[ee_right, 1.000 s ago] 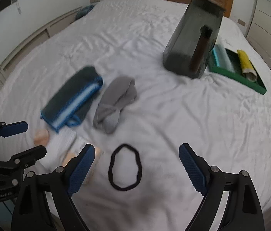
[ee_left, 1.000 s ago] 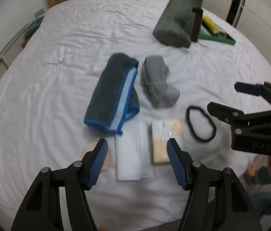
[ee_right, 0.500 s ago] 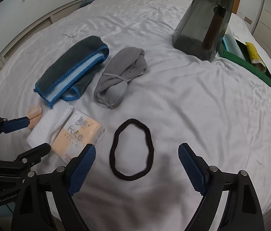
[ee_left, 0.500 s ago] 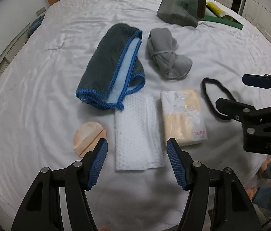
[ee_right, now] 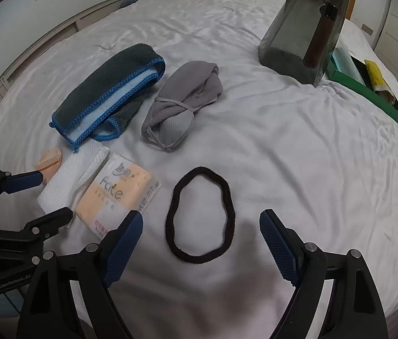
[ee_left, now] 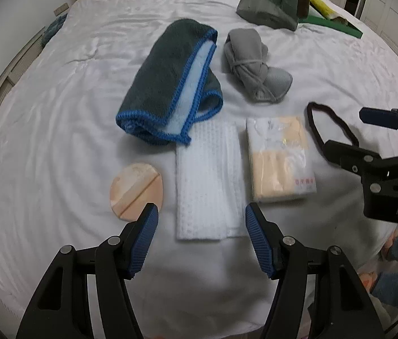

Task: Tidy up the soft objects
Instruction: 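Move both tools back over the remaining items on the bed, then grasp the white mesh cloth with the left tool while the right tool grasps the black hair tie, then carry the white cloth with the left tool while the right tool carries the hair tie to the tray, then lower the white cloth into the tray while the right tool lowers the hair tie, then open both tools and lift them away from the tray, then move both tools over the grey-blue towel and grey cloth on the bed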

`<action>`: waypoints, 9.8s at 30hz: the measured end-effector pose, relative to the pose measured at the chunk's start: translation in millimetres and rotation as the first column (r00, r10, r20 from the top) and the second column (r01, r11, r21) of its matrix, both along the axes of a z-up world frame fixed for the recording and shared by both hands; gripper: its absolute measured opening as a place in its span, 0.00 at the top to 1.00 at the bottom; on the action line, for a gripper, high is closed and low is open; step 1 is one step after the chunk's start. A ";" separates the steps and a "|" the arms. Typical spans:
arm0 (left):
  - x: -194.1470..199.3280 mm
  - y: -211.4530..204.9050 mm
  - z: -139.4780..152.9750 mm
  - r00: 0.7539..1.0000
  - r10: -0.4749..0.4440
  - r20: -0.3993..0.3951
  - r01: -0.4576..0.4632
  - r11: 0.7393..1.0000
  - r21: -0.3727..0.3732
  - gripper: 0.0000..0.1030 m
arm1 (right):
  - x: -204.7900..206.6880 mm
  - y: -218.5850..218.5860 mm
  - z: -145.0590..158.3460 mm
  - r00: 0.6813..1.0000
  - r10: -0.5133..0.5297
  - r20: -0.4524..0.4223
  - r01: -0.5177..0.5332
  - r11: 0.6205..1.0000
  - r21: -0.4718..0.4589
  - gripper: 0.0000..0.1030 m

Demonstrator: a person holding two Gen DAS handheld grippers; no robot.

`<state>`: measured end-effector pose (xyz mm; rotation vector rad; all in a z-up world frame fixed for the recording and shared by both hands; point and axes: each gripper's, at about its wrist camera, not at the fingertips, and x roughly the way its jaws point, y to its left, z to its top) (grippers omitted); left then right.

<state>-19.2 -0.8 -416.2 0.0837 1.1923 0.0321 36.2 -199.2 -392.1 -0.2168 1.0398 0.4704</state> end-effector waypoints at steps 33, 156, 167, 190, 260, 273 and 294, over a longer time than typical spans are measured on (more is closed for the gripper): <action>24.3 5.3 -17.9 1.000 -0.002 -0.013 0.002 0.999 -0.040 0.49 | 19.8 8.0 -32.9 0.998 0.032 -0.052 -0.032 0.999 -0.003 0.44; 547.9 -337.8 8.6 0.993 0.104 0.055 -0.093 0.980 -0.174 0.86 | 537.7 -337.9 -9.9 0.964 -0.235 0.123 0.225 0.970 0.093 0.93; 558.1 -334.8 1.1 0.991 0.132 0.036 -0.125 0.980 -0.157 0.85 | 540.5 -337.7 -12.1 0.967 -0.233 0.103 0.223 0.970 0.100 0.92; 572.0 -336.7 -2.2 0.993 0.113 0.030 -0.109 0.986 -0.124 0.75 | 552.0 -332.0 -22.9 0.976 -0.207 0.063 0.201 0.976 0.081 0.85; 349.3 -301.9 193.8 0.891 0.069 0.448 0.036 0.974 -0.222 0.53 | 306.5 -341.4 148.7 0.822 -0.445 0.355 0.419 0.895 0.152 0.17; 242.7 -236.2 203.8 0.889 0.039 0.457 0.066 0.975 -0.211 0.53 | 169.9 -259.1 168.2 0.856 -0.370 0.362 0.343 0.929 0.139 0.17; 131.7 -24.2 132.8 0.950 0.098 0.296 -0.080 0.994 -0.072 0.53 | 68.1 -78.6 149.7 0.948 -0.216 0.233 0.175 0.967 0.186 0.17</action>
